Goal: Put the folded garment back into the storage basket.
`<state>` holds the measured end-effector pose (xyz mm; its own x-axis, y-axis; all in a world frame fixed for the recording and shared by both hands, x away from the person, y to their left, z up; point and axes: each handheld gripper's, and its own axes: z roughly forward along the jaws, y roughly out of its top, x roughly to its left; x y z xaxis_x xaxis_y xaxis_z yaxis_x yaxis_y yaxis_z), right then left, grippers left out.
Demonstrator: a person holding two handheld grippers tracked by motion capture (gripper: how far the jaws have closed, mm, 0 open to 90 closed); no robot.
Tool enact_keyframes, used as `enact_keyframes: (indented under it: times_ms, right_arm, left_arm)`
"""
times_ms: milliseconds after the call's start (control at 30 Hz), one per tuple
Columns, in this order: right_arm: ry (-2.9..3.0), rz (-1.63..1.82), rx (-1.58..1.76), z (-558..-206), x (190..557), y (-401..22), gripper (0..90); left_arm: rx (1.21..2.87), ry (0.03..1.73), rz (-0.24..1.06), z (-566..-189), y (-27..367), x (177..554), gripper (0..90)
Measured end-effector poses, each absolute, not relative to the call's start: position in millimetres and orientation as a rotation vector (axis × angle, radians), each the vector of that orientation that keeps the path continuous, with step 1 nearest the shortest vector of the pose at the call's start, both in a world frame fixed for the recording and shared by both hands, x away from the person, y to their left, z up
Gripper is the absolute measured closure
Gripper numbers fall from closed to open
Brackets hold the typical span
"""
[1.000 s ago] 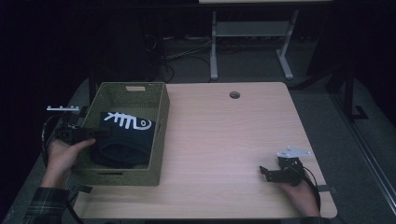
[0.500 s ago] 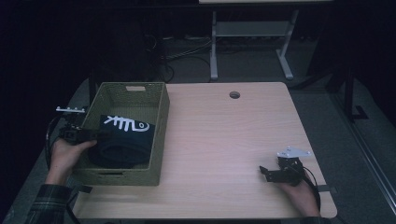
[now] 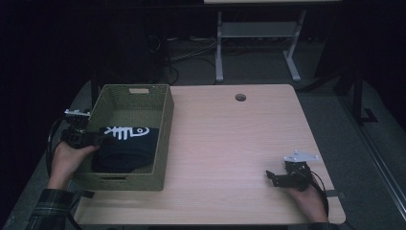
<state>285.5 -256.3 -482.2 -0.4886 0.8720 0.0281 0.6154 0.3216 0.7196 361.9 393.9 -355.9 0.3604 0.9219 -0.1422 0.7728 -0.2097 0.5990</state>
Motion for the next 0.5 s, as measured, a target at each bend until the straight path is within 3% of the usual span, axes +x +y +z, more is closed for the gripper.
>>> enact_keyframes:
  times_ms: [200, 500]
  right_arm:
    - [2.228, 0.968, 1.322, -482.2, 285.5, -256.4, 12.1]
    - [2.228, 0.968, 1.323, -482.2, 285.5, -256.3, 12.1]
  left_arm:
    - [2.03, 1.453, 0.384, -345.8, 392.6, 356.7, 20.7]
    - [2.029, 1.333, 0.382, -328.9, 362.0, 349.2, 19.6]
